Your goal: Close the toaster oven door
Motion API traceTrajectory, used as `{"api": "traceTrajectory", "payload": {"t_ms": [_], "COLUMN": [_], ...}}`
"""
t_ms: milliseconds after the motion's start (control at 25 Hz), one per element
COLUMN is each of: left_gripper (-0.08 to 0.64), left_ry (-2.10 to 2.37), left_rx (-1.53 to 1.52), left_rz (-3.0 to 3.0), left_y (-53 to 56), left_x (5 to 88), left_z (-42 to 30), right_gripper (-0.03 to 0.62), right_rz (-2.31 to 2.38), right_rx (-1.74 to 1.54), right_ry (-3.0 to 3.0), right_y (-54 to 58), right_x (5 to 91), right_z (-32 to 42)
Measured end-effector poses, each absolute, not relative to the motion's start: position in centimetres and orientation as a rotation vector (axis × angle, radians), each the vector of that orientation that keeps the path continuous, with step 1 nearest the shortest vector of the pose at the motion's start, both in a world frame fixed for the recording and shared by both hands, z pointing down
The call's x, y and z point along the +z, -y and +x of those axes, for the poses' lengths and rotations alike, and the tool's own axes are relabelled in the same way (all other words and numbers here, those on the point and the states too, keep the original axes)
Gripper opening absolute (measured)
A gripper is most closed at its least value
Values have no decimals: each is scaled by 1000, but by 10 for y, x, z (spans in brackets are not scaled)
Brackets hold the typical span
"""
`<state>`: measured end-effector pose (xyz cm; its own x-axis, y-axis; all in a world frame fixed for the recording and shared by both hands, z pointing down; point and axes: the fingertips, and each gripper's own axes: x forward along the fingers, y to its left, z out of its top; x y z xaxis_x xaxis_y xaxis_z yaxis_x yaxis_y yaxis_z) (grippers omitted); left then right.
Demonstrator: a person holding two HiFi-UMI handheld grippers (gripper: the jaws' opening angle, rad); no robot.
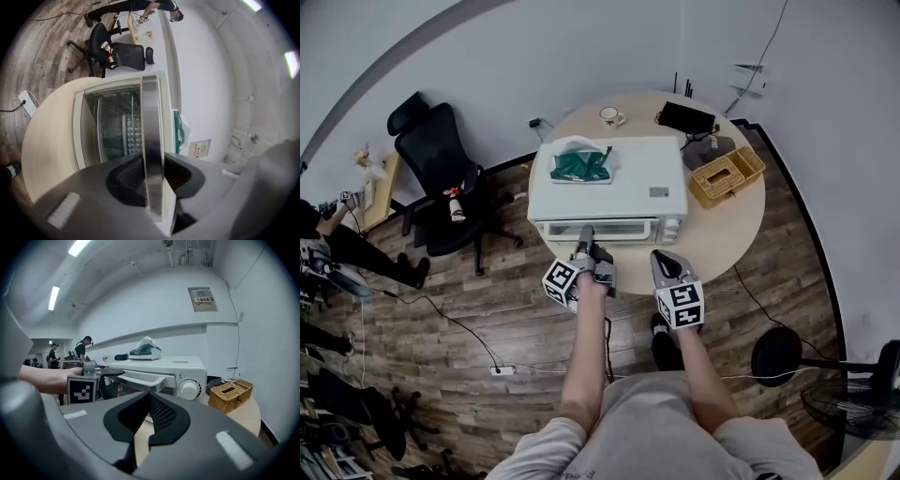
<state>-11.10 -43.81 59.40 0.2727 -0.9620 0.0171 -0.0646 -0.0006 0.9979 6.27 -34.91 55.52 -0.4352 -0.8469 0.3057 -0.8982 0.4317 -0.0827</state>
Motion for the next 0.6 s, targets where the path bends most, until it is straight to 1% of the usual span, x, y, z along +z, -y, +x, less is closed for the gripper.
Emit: {"api": "traceTrajectory", "payload": {"t_ms": [600], "left_gripper": [156], "left_ry": [1039], "left_rx": [-956], "left_rz": [1361], "left_y": [448], "left_x": [593], "left_z": [-109], "right_gripper": [-2], "right_rz": [1526], "right_rx": [342], "right_ry": [2469], "right_y": [345], "right_x": [555], "right_z": [60]}}
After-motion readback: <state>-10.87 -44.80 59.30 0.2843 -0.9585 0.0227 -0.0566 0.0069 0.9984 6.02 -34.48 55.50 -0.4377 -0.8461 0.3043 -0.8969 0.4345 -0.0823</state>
